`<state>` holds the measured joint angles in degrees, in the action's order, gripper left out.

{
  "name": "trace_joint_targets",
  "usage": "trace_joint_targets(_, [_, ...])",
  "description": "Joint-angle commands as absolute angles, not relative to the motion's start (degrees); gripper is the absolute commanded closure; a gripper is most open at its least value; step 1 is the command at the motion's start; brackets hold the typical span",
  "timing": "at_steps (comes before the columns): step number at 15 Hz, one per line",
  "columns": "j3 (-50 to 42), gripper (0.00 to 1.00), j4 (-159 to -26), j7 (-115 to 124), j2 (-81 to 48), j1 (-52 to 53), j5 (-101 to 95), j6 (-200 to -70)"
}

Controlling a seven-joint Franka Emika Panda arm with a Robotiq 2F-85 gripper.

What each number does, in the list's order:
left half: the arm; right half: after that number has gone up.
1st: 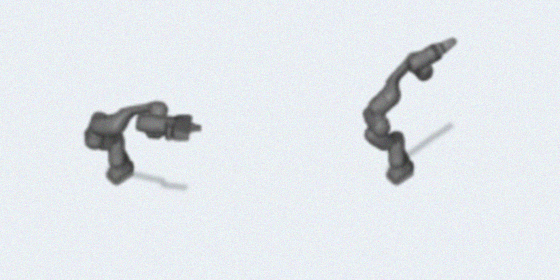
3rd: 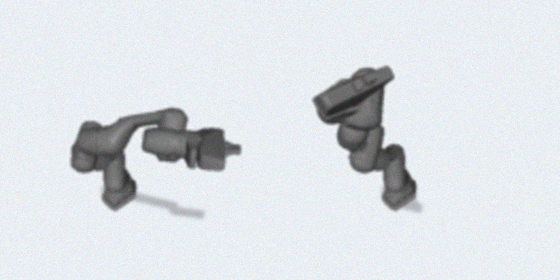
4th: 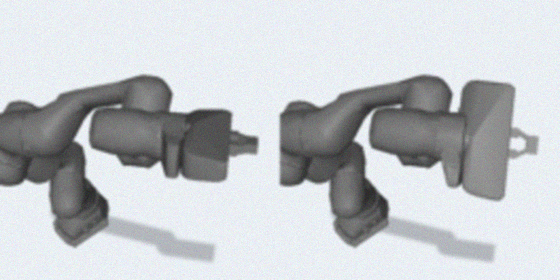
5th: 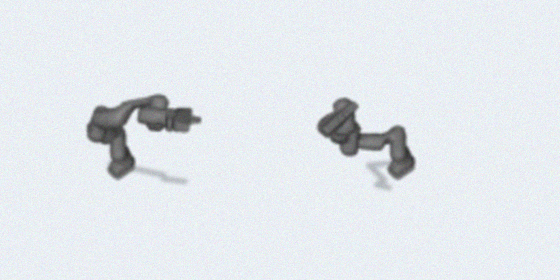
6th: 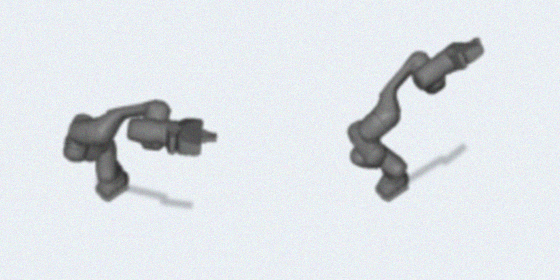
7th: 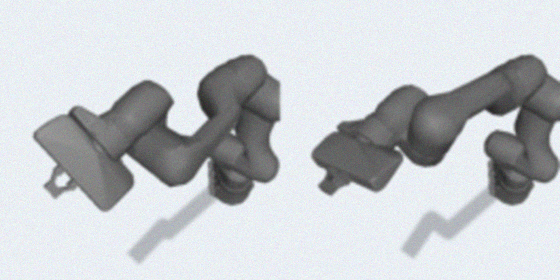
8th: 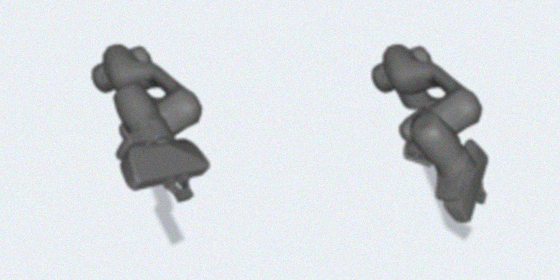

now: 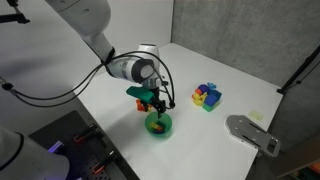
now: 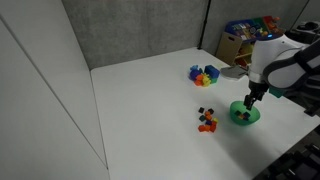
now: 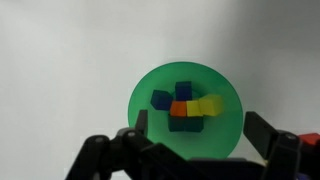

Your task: Put a block into the bowel

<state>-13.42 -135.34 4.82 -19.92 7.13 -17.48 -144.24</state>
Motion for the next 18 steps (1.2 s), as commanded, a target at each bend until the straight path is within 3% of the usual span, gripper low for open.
trace_joint_targets(1, [-10.62, 0.0, -136.62, 6.32, -13.54, 5.05, -16.71, -141.27])
trace_joint_targets(10, [-3.82, 0.0, -135.44, 3.72, 0.82, 1.57, -2.77, -131.88])
trace_joint_targets(14, [-2.95, 0.0, -133.09, 3.38, 3.54, 1.39, -0.86, -124.45])
trace_joint_targets(18, [-2.52, 0.0, -133.85, 4.35, 3.51, 1.42, -1.72, -125.37])
